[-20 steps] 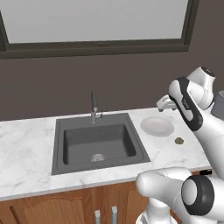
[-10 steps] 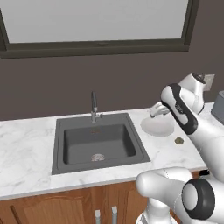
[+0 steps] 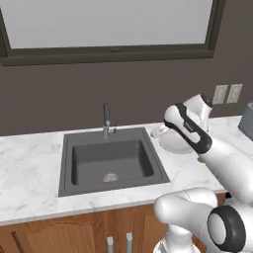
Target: Turn on the sink faucet. Then move the garlic from the counter to the sink. Turn off the sink. Move the vegetable from the sink to the pot next to the stove. Finally move the pot to the front right burner.
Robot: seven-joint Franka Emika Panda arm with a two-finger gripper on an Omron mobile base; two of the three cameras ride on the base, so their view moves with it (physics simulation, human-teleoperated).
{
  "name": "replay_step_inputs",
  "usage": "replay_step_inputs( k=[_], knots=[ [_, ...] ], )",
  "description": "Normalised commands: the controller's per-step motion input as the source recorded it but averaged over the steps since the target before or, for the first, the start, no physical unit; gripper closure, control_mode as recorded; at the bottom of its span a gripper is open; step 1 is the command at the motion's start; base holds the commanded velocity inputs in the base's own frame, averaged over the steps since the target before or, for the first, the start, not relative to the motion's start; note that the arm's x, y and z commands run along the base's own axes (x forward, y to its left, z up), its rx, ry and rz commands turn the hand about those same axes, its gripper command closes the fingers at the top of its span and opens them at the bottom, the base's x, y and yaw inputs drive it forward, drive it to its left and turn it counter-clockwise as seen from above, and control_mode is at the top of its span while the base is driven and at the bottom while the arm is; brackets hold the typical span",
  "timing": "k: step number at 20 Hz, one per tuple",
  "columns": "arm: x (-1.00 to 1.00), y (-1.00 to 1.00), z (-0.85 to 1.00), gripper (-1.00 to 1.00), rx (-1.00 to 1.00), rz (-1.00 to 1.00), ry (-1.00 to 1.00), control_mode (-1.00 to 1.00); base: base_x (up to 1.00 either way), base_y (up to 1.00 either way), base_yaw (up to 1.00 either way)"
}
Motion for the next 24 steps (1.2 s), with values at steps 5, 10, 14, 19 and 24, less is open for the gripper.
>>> replay_step_inputs(
  k=[5,10,14,19,24],
  knots=[
    [0.6,0.24,0.0,-1.0,0.05,0.29,-0.19,-1.0,0.0,0.0,0.0],
    [0.43,0.04,-0.12,-1.0,0.01,0.2,-0.01,-1.0,0.0,0.0,0.0],
    [0.48,0.0,-0.14,-1.0,0.03,0.21,0.0,-1.0,0.0,0.0,0.0],
    [0.5,0.11,-0.3,-1.0,0.0,0.14,0.0,-1.0,0.0,0.0,0.0],
    [0.5,0.19,-0.25,-1.0,0.0,0.05,-0.03,-1.0,0.0,0.0,0.0]
  ],
)
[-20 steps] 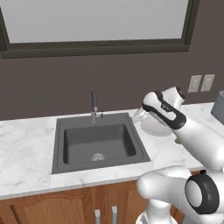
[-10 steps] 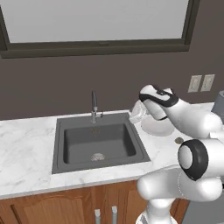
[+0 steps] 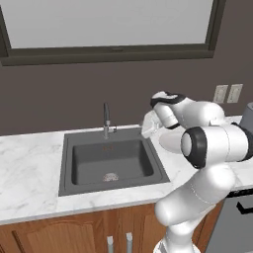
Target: Turn on the sink faucet. Then move the garlic from the counter to the sink. Turn off the sink. Move the vegetable from the sink to the pot next to the stove. Finally move the pot to the front right burner.
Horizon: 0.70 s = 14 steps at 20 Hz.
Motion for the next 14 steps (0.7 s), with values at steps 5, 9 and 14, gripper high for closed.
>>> replay_step_inputs(
  k=[5,9,14],
  knots=[
    [0.43,0.23,-0.15,-1.0,0.03,0.0,-0.06,-1.0,0.0,0.0,0.0],
    [0.39,0.25,-0.14,-1.0,0.04,0.0,-0.08,-1.0,0.0,0.0,0.0],
    [0.39,0.27,-0.13,-1.0,0.04,0.0,-0.08,-1.0,0.0,0.0,0.0]
  ],
)
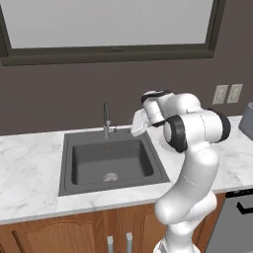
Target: Turn on the sink faucet. Then move the garlic from the counter to the sink. Turn off the sink. Move the vegetable from the sink to the pot next to the stove. Finally move the pot to the front right burner.
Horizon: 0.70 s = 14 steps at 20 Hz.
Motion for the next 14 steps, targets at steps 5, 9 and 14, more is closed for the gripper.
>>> replay_step_inputs(
  k=[5,9,14],
  knots=[
    [0.35,0.12,-0.15,-1.0,0.03,0.07,-0.07,-1.0,0.0,0.0,0.0],
    [0.37,0.02,-0.12,-1.0,0.0,0.09,-0.02,-1.0,0.0,0.0,0.0],
    [0.42,0.11,-0.18,-1.0,0.0,0.07,0.0,-1.0,0.0,0.0,0.0]
  ],
)
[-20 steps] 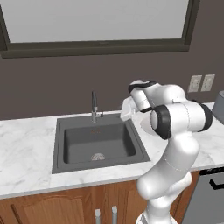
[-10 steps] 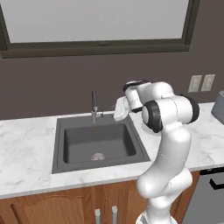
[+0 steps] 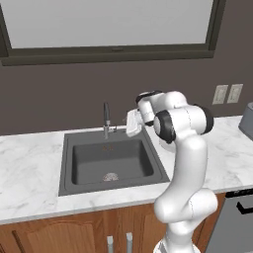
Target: Turn on the sink faucet. Then move the garlic from the counter to the sink. Turn off the sink. Move the vegetable from the sink to the pot next to the stove. Finally move the pot to the front right burner.
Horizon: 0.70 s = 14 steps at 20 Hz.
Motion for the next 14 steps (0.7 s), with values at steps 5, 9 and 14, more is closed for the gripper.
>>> replay_step_inputs(
  k=[5,9,14],
  knots=[
    [0.33,0.15,-0.22,-1.0,0.0,0.05,0.0,-1.0,0.0,0.0,0.0],
    [0.26,0.2,-0.27,-1.0,0.0,0.04,0.0,-1.0,0.0,0.0,0.0],
    [0.2,0.13,-0.32,-1.0,0.0,0.02,0.0,-1.0,0.0,0.0,0.0]
  ],
)
